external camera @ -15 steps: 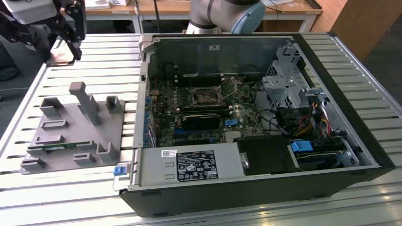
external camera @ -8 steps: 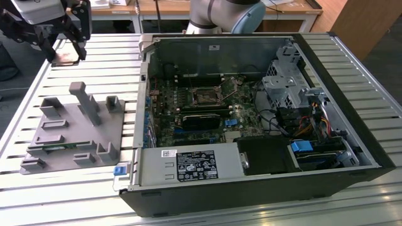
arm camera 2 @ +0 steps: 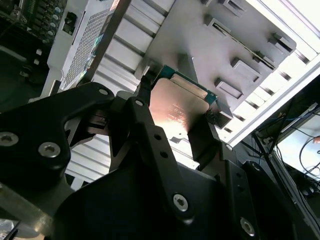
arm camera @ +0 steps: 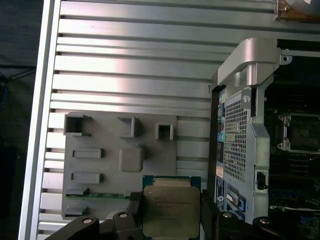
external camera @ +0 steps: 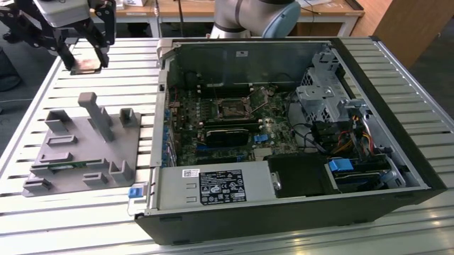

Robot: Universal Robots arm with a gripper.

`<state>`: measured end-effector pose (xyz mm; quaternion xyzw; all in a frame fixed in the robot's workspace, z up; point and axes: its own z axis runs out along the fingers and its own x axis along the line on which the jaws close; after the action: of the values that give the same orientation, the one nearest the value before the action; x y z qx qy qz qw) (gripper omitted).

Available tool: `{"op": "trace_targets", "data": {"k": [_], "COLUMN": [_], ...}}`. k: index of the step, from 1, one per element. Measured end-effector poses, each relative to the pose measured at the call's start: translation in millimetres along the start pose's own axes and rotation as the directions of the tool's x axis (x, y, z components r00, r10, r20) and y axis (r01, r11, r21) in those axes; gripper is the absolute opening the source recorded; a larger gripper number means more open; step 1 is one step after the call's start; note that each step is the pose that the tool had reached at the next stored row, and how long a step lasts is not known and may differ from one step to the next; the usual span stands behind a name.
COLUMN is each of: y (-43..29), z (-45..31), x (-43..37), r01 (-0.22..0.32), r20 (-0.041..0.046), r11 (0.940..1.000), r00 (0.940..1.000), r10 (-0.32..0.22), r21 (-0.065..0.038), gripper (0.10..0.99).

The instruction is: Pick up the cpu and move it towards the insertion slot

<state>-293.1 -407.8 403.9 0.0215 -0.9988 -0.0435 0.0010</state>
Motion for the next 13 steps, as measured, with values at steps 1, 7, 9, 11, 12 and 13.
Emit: {"op": "trace_targets", "data": {"k": [1, 7, 9, 11, 12, 13], "y": [-0.1, -0.7, -1.0, -1.3, -1.4, -1.5], "z": [0.0, -0.1, -0.1, -0.1, -0.2, -0.2], "x": [-2.1, -17.4, -23.0, -29.3, -32.9, -36.2], "r01": [0.000, 0.000, 0.000, 0.001, 0.001, 0.001], "r20": [-0.0001, 0.0000, 0.0000, 0.0000, -0.0001, -0.0001], "r11": [1.0000, 1.0000, 1.0000, 1.0000, 1.0000, 1.0000], "r00": [1.0000, 1.0000, 1.0000, 1.0000, 1.0000, 1.0000], "r10": [0.000, 0.000, 0.000, -0.001, -0.001, -0.001], "r21": [0.000, 0.000, -0.001, -0.001, -0.001, -0.002], "gripper": [0.545, 0.545, 0.545, 0.545, 0.545, 0.545]}}
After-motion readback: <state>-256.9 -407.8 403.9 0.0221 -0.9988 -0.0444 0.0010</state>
